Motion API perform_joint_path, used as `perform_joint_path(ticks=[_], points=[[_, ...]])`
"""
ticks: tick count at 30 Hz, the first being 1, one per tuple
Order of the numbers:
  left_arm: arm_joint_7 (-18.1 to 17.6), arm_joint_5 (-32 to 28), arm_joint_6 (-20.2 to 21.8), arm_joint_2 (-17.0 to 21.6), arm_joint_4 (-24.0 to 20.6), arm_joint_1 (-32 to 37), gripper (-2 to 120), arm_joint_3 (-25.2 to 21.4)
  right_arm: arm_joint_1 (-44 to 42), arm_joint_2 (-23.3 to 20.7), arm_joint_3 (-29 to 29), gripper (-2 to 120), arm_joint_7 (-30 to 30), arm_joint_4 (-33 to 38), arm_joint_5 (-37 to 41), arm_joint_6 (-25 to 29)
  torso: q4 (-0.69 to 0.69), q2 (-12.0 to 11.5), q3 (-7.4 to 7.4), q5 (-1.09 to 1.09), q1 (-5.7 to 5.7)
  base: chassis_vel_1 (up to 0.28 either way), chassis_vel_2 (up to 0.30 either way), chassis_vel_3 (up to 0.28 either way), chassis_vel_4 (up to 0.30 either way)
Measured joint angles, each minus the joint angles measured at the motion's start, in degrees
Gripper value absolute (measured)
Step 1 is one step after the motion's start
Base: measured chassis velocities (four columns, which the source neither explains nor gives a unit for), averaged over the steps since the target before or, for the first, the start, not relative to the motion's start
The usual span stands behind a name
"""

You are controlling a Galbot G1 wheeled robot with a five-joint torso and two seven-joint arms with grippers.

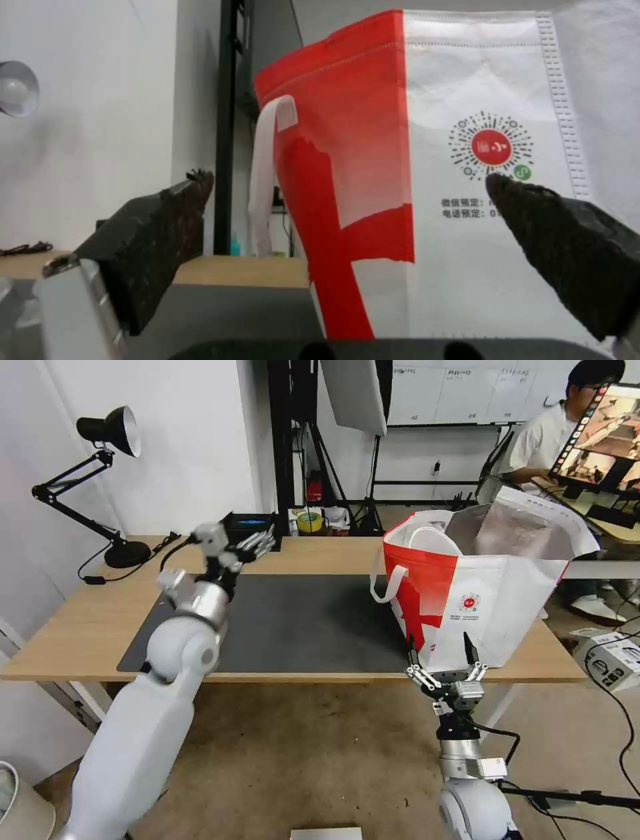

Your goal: Pick up the trash from the table and place it into the takeout bag.

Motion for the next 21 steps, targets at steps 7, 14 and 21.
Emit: perform_joint_path(ticks=[7, 14, 21], points=[[1.6, 1.8, -3.3, -1.0, -1.0, 5.5, 100, -3.9, -0.1, -0.2, -0.1, 100, 0.0, -0.2, -0.1, 0.0, 0.0, 0.0, 0.0, 0.01, 0.0, 0.0, 0.0, 0.0, 0.0], [2.5, 4.2, -6.6, -2.0, -1.4, 9.1, 100, -6.2, -0.5, -0.2, -0.2, 100, -0.1, -0.2, -0.1, 0.0, -0.01, 0.0, 0.0, 0.01, 0.0, 0.0, 0.0, 0.0, 0.0], [3.7, 7.2, -10.0, -4.6, -2.0, 14.4, 100, -9.0, -0.7, 0.0, -0.3, 100, -0.1, -0.5, -0.1, 0.2, 0.0, 0.0, 0.0, 0.0, 0.0, 0.0, 0.0, 0.0, 0.0]])
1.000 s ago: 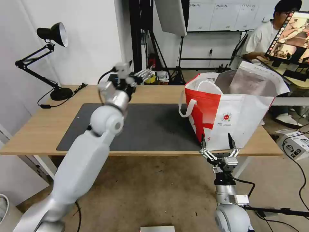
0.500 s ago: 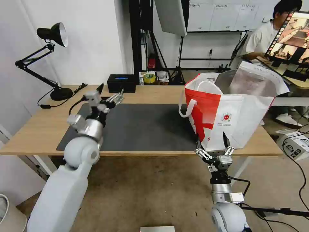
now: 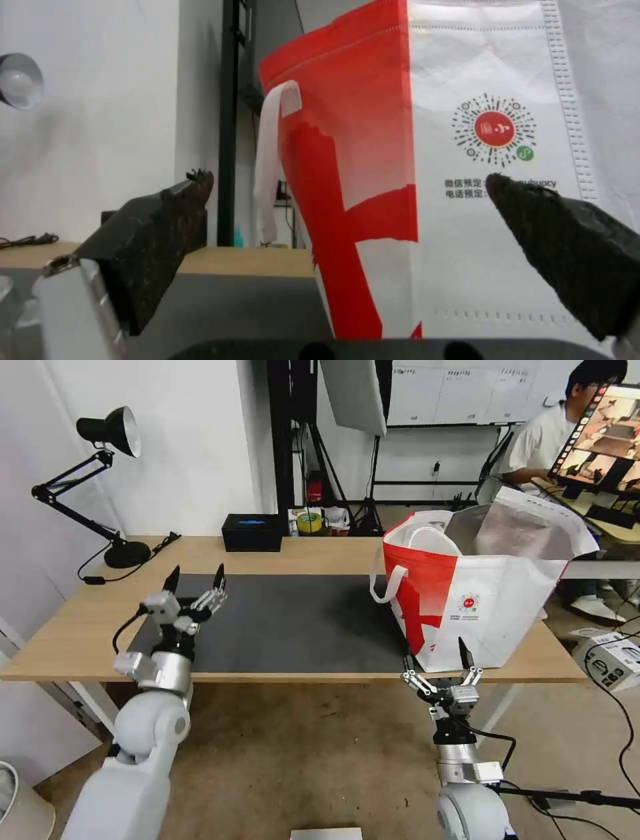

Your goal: Pick up the trash from the table and place it into the takeout bag.

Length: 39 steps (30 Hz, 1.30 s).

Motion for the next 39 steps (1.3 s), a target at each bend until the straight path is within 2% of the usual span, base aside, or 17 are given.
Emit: perform_joint_path(ticks=[5, 6, 9, 15, 24, 39], points=[[2.3, 5.5, -5.7, -3.1, 1.6, 5.4, 100, -1.8, 0.1, -0.5, 0.2, 100, 0.0, -0.3, 0.4, 0.1, 0.0, 0.0, 0.0, 0.01, 0.0, 0.0, 0.0, 0.0, 0.0], [2.3, 5.5, -5.7, -3.1, 1.6, 5.4, 100, -1.8, 0.1, -0.5, 0.2, 100, 0.0, -0.3, 0.4, 0.1, 0.0, 0.0, 0.0, 0.01, 0.0, 0.0, 0.0, 0.0, 0.0], [2.5, 8.9, -11.0, -5.7, 3.7, 9.1, 100, -2.8, 0.2, -0.6, 0.5, 100, 0.0, -0.7, 1.0, 0.3, 0.0, 0.0, 0.0, 0.01, 0.0, 0.0, 0.0, 0.0, 0.0], [2.5, 10.4, -14.2, -7.3, 4.9, 12.0, 100, -4.2, 0.4, -0.7, 0.7, 100, 0.0, -1.0, 1.3, 0.3, 0.0, 0.0, 0.0, 0.01, 0.0, 0.0, 0.0, 0.0, 0.0], [2.5, 11.5, -15.9, -7.7, 5.0, 12.3, 100, -5.2, 0.9, -0.4, 0.6, 100, -0.7, -1.2, 1.4, 0.4, 0.0, 0.0, 0.01, 0.01, 0.0, 0.0, 0.0, 0.0, 0.0], [2.5, 12.4, -15.9, -7.5, 4.6, 12.2, 100, -4.7, 0.3, -0.3, 1.3, 100, -0.8, -1.3, 1.2, 0.8, 0.0, 0.0, 0.01, 0.01, 0.01, 0.0, 0.0, 0.0, 0.0]])
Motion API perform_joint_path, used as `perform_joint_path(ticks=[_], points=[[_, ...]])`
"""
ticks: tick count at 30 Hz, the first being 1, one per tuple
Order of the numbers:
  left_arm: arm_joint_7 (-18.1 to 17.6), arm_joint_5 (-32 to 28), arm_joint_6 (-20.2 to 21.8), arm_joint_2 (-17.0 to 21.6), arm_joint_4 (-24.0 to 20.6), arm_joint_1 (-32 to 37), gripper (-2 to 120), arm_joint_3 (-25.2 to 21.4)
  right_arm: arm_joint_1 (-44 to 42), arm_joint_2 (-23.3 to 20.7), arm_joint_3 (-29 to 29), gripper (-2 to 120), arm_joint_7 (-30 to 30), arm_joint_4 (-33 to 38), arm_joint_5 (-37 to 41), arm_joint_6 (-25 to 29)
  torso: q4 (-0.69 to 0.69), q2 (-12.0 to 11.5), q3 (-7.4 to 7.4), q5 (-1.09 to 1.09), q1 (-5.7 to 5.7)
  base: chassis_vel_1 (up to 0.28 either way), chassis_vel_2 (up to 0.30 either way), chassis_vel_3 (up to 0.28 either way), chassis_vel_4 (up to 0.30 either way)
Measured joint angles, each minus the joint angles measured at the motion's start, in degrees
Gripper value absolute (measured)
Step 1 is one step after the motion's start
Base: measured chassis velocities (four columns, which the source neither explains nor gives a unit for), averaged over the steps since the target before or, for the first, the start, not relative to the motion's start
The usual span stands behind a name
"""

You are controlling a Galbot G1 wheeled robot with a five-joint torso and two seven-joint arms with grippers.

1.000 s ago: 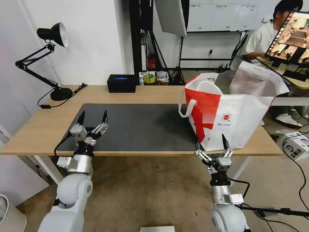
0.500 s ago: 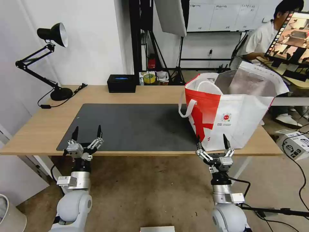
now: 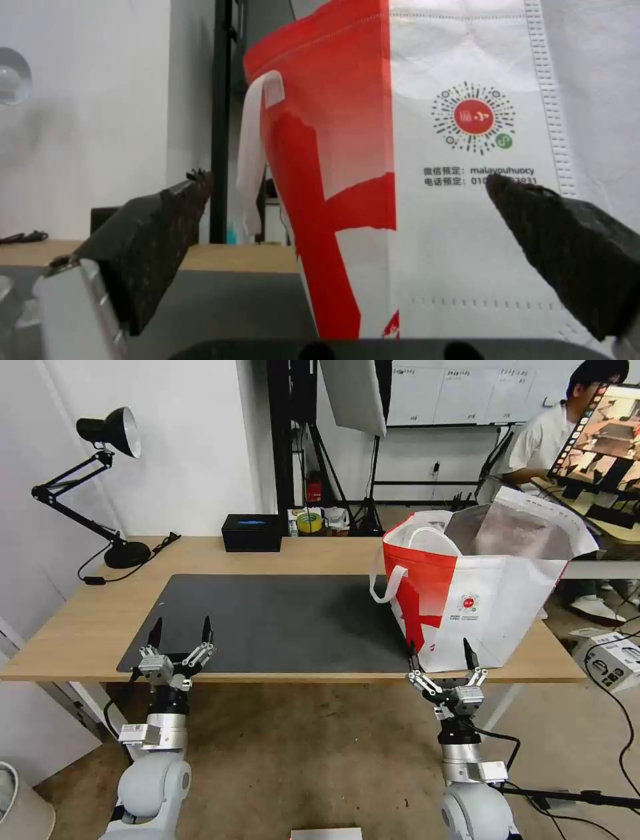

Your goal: Pick up the trash from the table and place it into the takeout bag.

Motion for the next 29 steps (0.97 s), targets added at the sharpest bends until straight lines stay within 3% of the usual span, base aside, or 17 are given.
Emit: perform_joint_path(ticks=[29], points=[[-0.1, -0.1, 0.2, 0.1, -0.1, -0.1, 100, 0.1, 0.0, 0.0, 0.0, 100, 0.1, 0.0, -0.1, 0.0, 0.0, 0.0, 0.0, 0.0, 0.0, 0.0, 0.0, 0.0, 0.0]])
